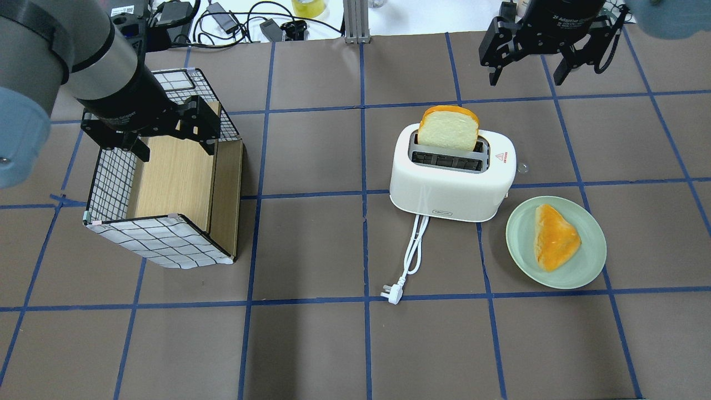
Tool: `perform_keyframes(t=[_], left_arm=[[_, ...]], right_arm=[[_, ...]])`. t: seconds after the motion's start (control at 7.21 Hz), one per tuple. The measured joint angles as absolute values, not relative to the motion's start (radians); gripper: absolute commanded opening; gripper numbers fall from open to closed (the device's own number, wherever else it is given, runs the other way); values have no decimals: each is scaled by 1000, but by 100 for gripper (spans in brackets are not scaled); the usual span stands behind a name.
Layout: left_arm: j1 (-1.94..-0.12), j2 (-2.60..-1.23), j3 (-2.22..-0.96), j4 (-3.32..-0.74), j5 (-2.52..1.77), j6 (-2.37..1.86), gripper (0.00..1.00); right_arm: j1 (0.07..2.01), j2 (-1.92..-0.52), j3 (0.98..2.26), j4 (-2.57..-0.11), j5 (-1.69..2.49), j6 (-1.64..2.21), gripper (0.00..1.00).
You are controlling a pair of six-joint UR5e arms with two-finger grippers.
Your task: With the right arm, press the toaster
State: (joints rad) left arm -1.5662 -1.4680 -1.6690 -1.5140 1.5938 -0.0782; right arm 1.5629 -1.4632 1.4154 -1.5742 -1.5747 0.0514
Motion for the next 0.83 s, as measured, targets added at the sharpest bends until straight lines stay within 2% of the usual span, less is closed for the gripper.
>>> perform_keyframes(t=[0.83], left_arm=[[-1566, -1468, -1669, -1514, 1594, -78, 100]], right_arm=[[1562, -1494, 1465, -1588, -1596, 51, 100]])
